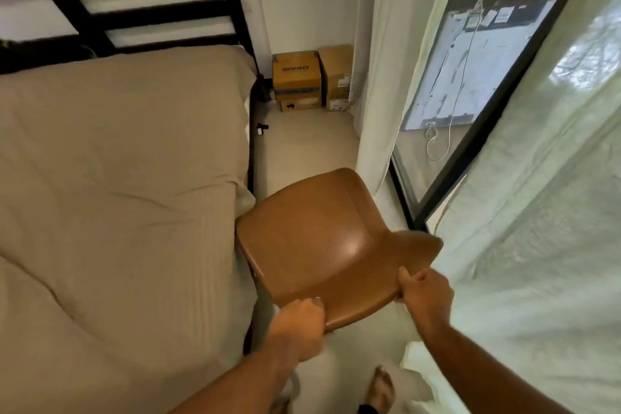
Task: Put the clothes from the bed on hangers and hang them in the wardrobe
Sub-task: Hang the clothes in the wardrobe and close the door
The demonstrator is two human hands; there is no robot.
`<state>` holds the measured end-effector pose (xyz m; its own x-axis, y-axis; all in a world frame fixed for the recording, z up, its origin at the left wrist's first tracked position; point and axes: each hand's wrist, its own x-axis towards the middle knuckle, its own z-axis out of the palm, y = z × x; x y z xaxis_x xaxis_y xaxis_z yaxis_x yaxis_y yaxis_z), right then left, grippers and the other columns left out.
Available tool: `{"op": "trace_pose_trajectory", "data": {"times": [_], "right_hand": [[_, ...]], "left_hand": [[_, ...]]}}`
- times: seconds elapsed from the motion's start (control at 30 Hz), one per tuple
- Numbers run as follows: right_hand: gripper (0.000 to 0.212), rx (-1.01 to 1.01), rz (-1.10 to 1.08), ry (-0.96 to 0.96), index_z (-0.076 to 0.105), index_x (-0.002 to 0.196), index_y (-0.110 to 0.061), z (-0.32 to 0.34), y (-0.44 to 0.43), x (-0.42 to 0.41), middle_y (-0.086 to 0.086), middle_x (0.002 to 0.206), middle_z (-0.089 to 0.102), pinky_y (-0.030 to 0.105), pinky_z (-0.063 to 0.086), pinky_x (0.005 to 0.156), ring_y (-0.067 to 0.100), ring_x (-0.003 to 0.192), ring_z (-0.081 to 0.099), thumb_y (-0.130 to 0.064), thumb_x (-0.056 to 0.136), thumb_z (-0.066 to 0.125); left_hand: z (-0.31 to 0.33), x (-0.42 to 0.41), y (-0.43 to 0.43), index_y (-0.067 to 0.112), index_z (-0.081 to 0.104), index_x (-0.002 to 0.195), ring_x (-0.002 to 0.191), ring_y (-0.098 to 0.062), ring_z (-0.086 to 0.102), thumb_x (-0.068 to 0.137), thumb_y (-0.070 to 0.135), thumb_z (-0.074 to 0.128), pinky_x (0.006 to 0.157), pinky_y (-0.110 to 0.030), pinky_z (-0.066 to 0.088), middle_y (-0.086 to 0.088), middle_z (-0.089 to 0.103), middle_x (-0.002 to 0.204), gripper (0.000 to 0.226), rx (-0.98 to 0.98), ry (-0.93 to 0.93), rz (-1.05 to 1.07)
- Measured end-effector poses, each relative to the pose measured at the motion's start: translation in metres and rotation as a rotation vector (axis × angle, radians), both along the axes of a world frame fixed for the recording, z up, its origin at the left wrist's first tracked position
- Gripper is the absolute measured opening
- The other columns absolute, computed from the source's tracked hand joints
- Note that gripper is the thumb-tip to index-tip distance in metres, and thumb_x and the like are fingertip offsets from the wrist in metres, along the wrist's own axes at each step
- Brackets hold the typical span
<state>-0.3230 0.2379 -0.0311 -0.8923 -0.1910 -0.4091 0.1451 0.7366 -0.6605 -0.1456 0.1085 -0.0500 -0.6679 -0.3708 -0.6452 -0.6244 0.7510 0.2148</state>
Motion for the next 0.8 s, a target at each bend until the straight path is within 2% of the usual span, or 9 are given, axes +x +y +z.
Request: {"op": "trace_pose_trajectory", "data": {"times": [0.07, 0.13, 0.27, 0.33, 0.5, 0.6, 0.67, 0.73, 0.8], "right_hand": [[0.029, -0.006, -0.006, 0.059, 0.058, 0.073, -0.012, 0.003, 0.011, -0.041, 0.002, 0.067, 0.062, 0.032, 0.045, 0.065, 0.025, 0.069, 0.064, -0.027, 0.097, 0.065], [0.021, -0.054, -0.072, 0.078, 0.059, 0.095, -0.01, 0.006, 0.019, -0.071, 0.003, 0.085, 0.065, 0.03, 0.042, 0.074, 0.026, 0.082, 0.062, -0.03, 0.097, 0.066], [0.059, -0.209, -0.12, -0.01, 0.036, 0.141, -0.024, -0.005, 0.033, -0.104, 0.012, 0.128, 0.067, 0.044, 0.051, 0.095, 0.029, 0.105, 0.064, -0.031, 0.094, 0.07], [0.078, -0.202, -0.073, -0.055, 0.021, 0.153, -0.028, -0.009, 0.036, -0.1, 0.011, 0.145, 0.055, 0.051, 0.05, 0.1, 0.036, 0.122, 0.059, -0.028, 0.093, 0.071], [0.088, -0.184, -0.148, -0.217, 0.008, 0.153, -0.041, -0.022, 0.04, -0.052, 0.011, 0.149, 0.048, 0.061, 0.046, 0.105, 0.045, 0.126, 0.053, -0.029, 0.092, 0.07], [0.085, -0.171, -0.158, -0.185, 0.004, 0.155, -0.043, -0.024, 0.038, -0.043, 0.01, 0.151, 0.045, 0.062, 0.048, 0.103, 0.044, 0.126, 0.053, -0.035, 0.096, 0.065], [0.084, -0.16, -0.151, -0.148, 0.004, 0.155, -0.042, -0.027, 0.036, -0.048, 0.008, 0.153, 0.042, 0.062, 0.048, 0.102, 0.044, 0.127, 0.052, -0.033, 0.097, 0.064], [0.085, -0.137, -0.142, -0.129, 0.004, 0.155, -0.044, -0.036, 0.037, -0.052, 0.007, 0.154, 0.041, 0.062, 0.047, 0.103, 0.044, 0.128, 0.051, -0.03, 0.096, 0.064], [0.089, -0.124, -0.164, -0.124, 0.006, 0.155, -0.047, -0.039, 0.04, -0.055, 0.006, 0.153, 0.044, 0.062, 0.047, 0.103, 0.043, 0.126, 0.052, -0.026, 0.094, 0.068]], "left_hand": [[0.003, -0.046, 0.039, 0.011, 0.056, 0.126, 0.117, -0.031, 0.058, 0.101, 0.033, 0.05, 0.094, -0.038, 0.046, -0.011, 0.059, 0.128, 0.034, 0.021, 0.021, 0.012], [0.013, -0.091, 0.066, 0.009, 0.061, 0.12, 0.113, -0.032, 0.06, 0.101, 0.033, 0.051, 0.092, -0.039, 0.049, -0.013, 0.062, 0.12, 0.032, 0.088, 0.039, 0.017], [0.017, -0.155, 0.071, 0.013, 0.067, 0.108, 0.083, -0.023, 0.064, 0.095, 0.064, 0.049, 0.084, -0.039, 0.057, -0.003, 0.066, 0.094, 0.056, 0.303, 0.126, 0.07], [0.006, -0.163, 0.061, 0.018, 0.068, 0.109, 0.087, -0.02, 0.067, 0.097, 0.06, 0.049, 0.084, -0.038, 0.058, -0.003, 0.072, 0.1, 0.048, 0.373, 0.215, 0.188], [-0.046, -0.132, 0.018, 0.017, 0.071, 0.112, 0.093, -0.014, 0.062, 0.1, 0.032, 0.059, 0.077, -0.02, 0.044, -0.002, 0.072, 0.11, 0.023, 0.302, 0.318, 0.608], [-0.09, -0.094, -0.017, 0.014, 0.071, 0.099, 0.091, -0.022, 0.064, 0.098, 0.021, 0.062, 0.075, -0.028, 0.049, -0.005, 0.072, 0.105, 0.011, 0.357, 0.271, 1.022], [-0.115, -0.069, -0.038, 0.011, 0.067, 0.094, 0.079, -0.026, 0.063, 0.097, 0.017, 0.061, 0.061, -0.029, 0.045, -0.011, 0.071, 0.096, 0.008, 0.425, 0.219, 1.28], [-0.147, -0.047, -0.06, 0.01, 0.062, 0.091, 0.064, -0.022, 0.056, 0.097, 0.015, 0.059, 0.054, -0.027, 0.041, -0.009, 0.062, 0.081, 0.008, 0.468, 0.148, 1.357], [-0.176, -0.033, -0.077, 0.007, 0.061, 0.092, 0.066, -0.023, 0.052, 0.098, 0.015, 0.059, 0.054, -0.03, 0.041, -0.013, 0.058, 0.086, 0.01, 0.5, 0.104, 1.428]]}}
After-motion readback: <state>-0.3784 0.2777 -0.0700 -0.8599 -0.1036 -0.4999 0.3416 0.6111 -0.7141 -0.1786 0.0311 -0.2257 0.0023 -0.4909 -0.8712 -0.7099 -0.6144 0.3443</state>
